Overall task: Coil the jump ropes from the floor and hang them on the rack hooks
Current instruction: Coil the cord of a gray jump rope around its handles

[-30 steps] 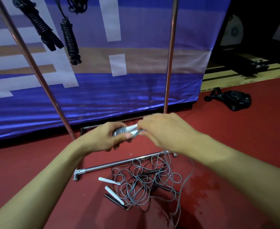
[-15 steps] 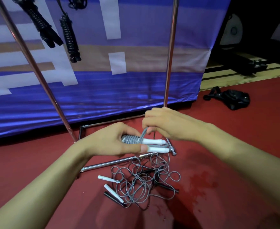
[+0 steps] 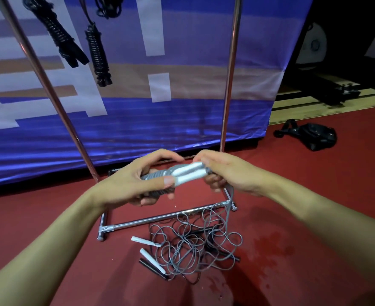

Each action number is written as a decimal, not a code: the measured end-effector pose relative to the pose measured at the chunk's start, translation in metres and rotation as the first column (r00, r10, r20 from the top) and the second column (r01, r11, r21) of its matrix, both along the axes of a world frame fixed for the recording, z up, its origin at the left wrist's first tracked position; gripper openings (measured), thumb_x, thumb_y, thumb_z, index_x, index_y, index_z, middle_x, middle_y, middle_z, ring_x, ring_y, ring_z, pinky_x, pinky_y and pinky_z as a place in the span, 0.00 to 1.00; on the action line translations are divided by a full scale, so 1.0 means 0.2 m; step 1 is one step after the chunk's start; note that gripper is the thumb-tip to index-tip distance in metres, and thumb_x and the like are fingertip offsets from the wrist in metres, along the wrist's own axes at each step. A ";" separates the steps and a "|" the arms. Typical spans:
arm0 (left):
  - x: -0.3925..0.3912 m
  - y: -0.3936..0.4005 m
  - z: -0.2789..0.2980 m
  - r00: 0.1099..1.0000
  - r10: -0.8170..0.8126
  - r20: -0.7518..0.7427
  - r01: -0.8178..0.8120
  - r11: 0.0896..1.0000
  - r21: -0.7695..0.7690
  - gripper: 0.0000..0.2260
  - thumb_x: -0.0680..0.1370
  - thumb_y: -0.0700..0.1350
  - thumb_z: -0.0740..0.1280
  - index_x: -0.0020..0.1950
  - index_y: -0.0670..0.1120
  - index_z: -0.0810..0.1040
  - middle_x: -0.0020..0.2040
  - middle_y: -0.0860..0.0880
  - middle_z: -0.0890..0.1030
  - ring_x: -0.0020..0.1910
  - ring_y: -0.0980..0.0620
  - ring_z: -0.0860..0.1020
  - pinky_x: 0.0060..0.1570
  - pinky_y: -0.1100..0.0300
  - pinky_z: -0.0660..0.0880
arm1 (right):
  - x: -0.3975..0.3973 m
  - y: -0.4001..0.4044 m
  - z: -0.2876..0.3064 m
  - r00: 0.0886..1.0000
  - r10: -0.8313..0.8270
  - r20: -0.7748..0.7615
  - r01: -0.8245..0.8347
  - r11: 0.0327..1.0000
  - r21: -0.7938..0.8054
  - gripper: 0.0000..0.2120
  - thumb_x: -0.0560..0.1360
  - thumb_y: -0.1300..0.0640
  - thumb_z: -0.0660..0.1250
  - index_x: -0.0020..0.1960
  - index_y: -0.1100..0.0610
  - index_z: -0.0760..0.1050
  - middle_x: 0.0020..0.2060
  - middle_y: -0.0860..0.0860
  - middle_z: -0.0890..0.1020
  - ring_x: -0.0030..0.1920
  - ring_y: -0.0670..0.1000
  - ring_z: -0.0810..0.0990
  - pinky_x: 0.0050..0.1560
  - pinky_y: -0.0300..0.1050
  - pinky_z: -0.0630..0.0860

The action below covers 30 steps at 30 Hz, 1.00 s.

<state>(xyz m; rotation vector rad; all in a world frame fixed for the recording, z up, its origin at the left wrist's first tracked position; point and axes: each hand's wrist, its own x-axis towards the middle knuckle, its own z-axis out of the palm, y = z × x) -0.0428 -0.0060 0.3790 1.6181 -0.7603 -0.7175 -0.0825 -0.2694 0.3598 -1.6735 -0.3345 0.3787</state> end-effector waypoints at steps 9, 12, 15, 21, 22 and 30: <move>0.02 -0.03 -0.05 0.992 0.120 -0.045 -0.126 0.980 -0.156 0.24 0.74 0.59 0.76 0.61 0.45 0.79 0.42 0.39 0.81 0.22 0.53 0.66 0.22 0.70 0.60 | -0.01 -0.01 -0.03 0.845 -0.007 0.535 0.290 0.847 -0.446 0.08 0.84 0.58 0.62 0.46 0.56 0.72 0.32 0.45 0.74 0.31 0.42 0.71 0.37 0.38 0.67; 0.03 -0.06 -0.06 0.964 0.259 -0.052 -0.264 0.954 -0.138 0.15 0.77 0.54 0.71 0.56 0.45 0.79 0.41 0.41 0.81 0.23 0.54 0.67 0.22 0.70 0.59 | -0.05 0.05 -0.04 0.803 0.092 0.588 0.310 0.779 -0.546 0.07 0.84 0.52 0.63 0.48 0.53 0.70 0.33 0.45 0.73 0.34 0.43 0.73 0.38 0.40 0.66; 0.05 -0.06 -0.06 0.920 0.389 -0.038 -0.391 0.913 -0.114 0.12 0.79 0.53 0.71 0.56 0.46 0.80 0.43 0.42 0.83 0.24 0.53 0.68 0.23 0.69 0.58 | -0.05 0.07 -0.04 0.746 0.101 0.658 0.352 0.779 -0.519 0.04 0.82 0.52 0.66 0.52 0.52 0.75 0.39 0.43 0.75 0.40 0.43 0.73 0.44 0.37 0.69; 0.03 -0.11 -0.07 0.828 0.505 0.244 -0.526 0.850 0.027 0.08 0.80 0.49 0.72 0.55 0.47 0.79 0.34 0.53 0.83 0.26 0.54 0.73 0.25 0.64 0.64 | -0.03 0.08 0.00 0.863 -0.070 0.501 0.374 0.755 -0.539 0.10 0.84 0.53 0.64 0.52 0.49 0.85 0.40 0.45 0.78 0.40 0.43 0.77 0.48 0.41 0.72; 0.04 -0.12 -0.08 0.805 0.501 0.319 -0.541 0.840 0.048 0.08 0.80 0.49 0.73 0.55 0.48 0.78 0.34 0.54 0.84 0.25 0.55 0.74 0.25 0.64 0.67 | -0.04 0.08 0.02 0.904 -0.088 0.419 0.336 0.751 -0.569 0.12 0.84 0.53 0.62 0.53 0.49 0.85 0.36 0.45 0.78 0.36 0.42 0.77 0.46 0.42 0.73; 0.06 -0.20 -0.11 0.727 0.215 0.653 -0.503 0.813 0.292 0.16 0.76 0.60 0.74 0.54 0.54 0.73 0.38 0.53 0.84 0.28 0.58 0.83 0.36 0.65 0.73 | -0.06 0.07 0.09 0.955 0.021 0.295 0.235 0.552 -0.800 0.09 0.83 0.60 0.57 0.51 0.52 0.75 0.40 0.48 0.82 0.36 0.50 0.81 0.38 0.43 0.72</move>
